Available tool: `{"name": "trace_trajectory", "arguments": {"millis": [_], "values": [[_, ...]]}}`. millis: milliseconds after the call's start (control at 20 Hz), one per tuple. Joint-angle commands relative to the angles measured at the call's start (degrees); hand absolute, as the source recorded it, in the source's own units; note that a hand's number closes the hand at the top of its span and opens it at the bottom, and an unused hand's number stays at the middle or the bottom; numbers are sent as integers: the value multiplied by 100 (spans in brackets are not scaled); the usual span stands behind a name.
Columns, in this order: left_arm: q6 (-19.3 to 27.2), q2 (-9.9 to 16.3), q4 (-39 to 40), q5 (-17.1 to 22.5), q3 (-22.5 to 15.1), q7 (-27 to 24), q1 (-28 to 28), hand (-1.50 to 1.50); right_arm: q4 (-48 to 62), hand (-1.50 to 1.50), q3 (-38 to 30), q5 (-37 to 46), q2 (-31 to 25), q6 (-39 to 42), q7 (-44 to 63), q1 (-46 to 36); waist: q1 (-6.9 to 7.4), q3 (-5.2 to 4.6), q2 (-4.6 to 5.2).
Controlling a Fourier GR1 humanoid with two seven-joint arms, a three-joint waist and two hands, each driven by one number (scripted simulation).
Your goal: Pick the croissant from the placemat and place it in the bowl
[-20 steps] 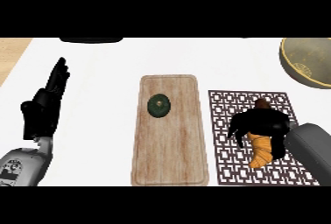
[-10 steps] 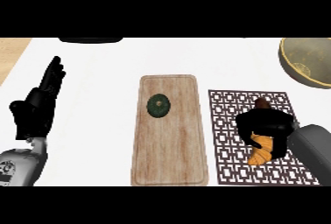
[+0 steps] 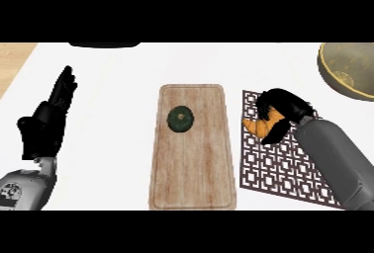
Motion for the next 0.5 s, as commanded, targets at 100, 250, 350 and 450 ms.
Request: {"name": "trace_trajectory", "arguments": {"millis": [100,250,350,450], "values": [[-10,-34,77,-41,-55,9,6,0,-19,150,-1183,-427,1231,-1689,2549,-959,52,35,-29],[26,-105,117,-53,-70,13,-28,0,-246,150,-1306,-60,1534,-2790,3542,-1441,-19,33,-43],[82,-109,0,-160,-130,74,-83,0,-313,150,-1300,304,1637,-3375,4230,-1793,-23,37,-59],[91,-79,-74,-141,-63,105,-16,0,-273,150,-1190,772,1713,-3833,4918,-1983,-19,40,-42]]}}
